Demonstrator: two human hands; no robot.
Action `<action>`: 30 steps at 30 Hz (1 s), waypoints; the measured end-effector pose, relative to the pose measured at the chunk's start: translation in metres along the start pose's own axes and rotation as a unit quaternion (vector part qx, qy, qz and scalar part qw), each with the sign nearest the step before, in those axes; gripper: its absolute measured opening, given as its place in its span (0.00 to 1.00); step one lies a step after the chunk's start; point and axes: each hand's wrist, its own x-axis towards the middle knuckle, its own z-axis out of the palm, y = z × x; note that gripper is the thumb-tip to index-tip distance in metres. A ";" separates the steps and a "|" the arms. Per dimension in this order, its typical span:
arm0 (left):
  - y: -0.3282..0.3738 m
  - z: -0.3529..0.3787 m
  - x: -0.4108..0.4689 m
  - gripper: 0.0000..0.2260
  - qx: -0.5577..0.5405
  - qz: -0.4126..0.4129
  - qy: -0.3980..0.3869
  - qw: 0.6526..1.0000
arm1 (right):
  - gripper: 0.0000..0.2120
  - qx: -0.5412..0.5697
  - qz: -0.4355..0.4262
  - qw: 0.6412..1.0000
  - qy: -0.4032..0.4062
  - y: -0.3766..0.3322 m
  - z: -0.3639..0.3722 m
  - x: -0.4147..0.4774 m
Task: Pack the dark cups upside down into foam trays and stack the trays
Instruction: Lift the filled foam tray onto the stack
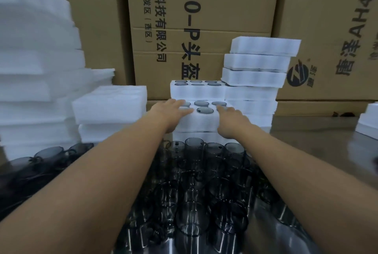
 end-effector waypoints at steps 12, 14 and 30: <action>-0.072 0.001 -0.081 0.18 -0.077 -0.297 0.031 0.951 | 0.17 0.180 -0.083 0.971 0.135 0.039 0.003 -0.145; -0.065 -0.011 -0.090 0.14 -0.069 -0.273 0.077 0.956 | 0.17 0.179 -0.091 0.971 0.129 0.044 0.002 -0.154; 0.050 -0.114 -0.295 0.07 -0.271 0.068 0.249 0.927 | 0.15 0.347 -0.211 0.832 0.378 0.052 -0.060 -0.281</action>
